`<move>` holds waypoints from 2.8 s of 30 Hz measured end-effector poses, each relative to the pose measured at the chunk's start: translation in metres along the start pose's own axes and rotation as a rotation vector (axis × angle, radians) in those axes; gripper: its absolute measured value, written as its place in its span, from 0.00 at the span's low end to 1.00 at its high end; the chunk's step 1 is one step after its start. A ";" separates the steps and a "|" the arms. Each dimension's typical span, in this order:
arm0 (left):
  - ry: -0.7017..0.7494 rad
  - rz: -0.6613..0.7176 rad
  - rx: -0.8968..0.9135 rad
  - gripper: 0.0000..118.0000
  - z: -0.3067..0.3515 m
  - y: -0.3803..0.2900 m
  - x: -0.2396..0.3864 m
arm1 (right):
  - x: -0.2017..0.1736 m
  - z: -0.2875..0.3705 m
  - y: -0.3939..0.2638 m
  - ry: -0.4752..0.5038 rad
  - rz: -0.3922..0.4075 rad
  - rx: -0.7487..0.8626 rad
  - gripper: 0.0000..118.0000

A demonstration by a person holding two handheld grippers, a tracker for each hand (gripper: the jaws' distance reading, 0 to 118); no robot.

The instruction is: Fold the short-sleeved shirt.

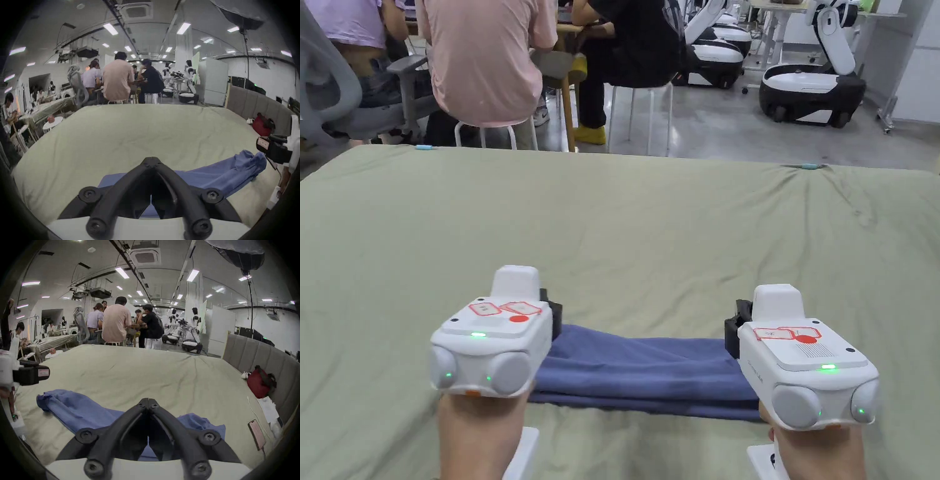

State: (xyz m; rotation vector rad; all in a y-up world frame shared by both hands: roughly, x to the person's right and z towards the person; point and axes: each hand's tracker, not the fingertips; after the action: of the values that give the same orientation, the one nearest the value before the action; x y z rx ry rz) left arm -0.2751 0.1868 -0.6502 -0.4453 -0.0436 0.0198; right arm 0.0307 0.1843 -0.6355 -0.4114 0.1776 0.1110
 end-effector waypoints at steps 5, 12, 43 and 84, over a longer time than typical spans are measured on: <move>-0.071 0.296 -0.137 0.44 -0.004 -0.023 -0.103 | -0.027 -0.014 0.000 0.028 0.028 -0.027 0.00; -0.243 0.940 -0.226 1.00 -0.019 -0.100 -0.194 | -0.063 -0.029 -0.003 0.101 0.034 -0.050 0.00; -0.094 -0.386 -0.017 0.12 -0.032 -0.016 0.054 | -0.005 -0.013 -0.012 0.043 0.018 -0.057 0.00; -0.441 0.334 -0.411 0.00 -0.102 -0.071 0.126 | 0.037 -0.001 -0.036 0.117 -0.078 -0.111 0.00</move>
State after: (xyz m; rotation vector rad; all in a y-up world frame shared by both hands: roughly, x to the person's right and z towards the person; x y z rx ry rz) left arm -0.1438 0.0825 -0.7064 -0.8490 -0.4126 0.4448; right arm 0.0715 0.1533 -0.6297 -0.5353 0.2712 0.0204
